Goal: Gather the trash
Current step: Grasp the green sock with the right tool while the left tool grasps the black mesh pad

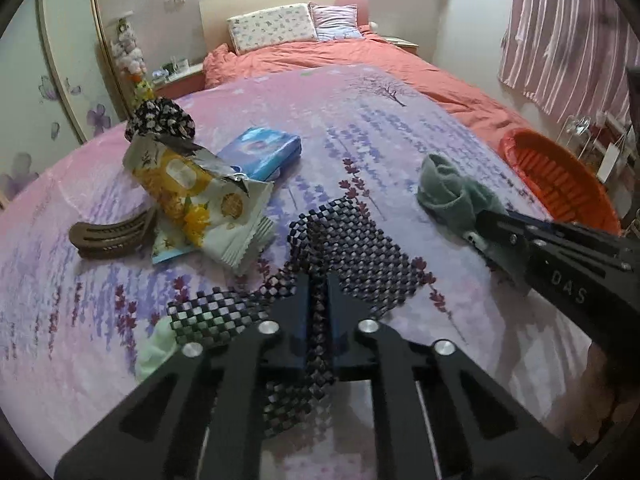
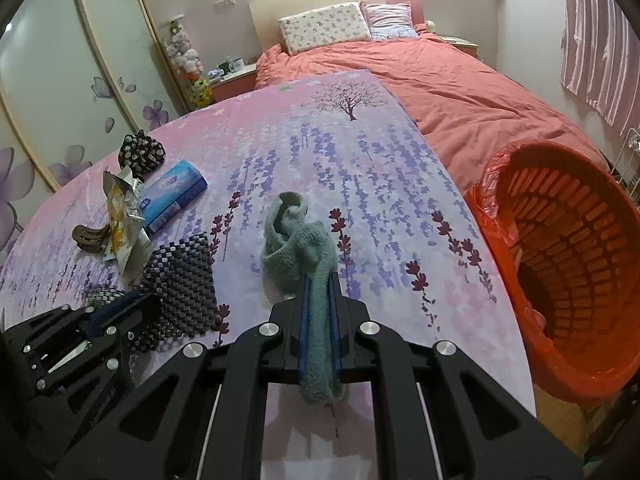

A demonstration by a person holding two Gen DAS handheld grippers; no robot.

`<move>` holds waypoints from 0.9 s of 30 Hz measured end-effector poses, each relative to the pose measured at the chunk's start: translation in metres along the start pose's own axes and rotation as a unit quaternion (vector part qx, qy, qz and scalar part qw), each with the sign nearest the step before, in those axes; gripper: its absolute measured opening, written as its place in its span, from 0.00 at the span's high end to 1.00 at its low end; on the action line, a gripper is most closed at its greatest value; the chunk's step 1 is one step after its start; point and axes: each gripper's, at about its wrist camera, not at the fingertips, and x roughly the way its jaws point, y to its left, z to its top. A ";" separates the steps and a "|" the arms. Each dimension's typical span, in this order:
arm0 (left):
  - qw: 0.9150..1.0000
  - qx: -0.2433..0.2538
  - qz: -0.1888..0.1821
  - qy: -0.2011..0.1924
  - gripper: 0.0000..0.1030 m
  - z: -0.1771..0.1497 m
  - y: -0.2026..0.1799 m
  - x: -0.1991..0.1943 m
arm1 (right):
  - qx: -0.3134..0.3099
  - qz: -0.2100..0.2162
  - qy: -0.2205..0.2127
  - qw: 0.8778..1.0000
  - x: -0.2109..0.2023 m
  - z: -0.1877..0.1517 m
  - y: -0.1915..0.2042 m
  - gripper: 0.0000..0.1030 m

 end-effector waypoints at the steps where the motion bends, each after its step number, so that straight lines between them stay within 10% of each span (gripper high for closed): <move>1: 1.000 -0.010 -0.013 0.001 0.93 0.002 0.004 -0.001 | 0.001 0.001 -0.003 1.000 -0.002 0.001 0.000 0.91; 24: 0.984 -0.089 -0.118 -0.104 0.93 0.063 0.036 -0.118 | 0.012 0.013 -0.104 0.994 -0.086 0.018 -0.012 0.92; 27: 0.987 -0.076 -0.079 -0.116 0.93 0.068 0.042 -0.121 | 0.014 0.011 -0.099 0.995 -0.083 0.016 -0.015 0.92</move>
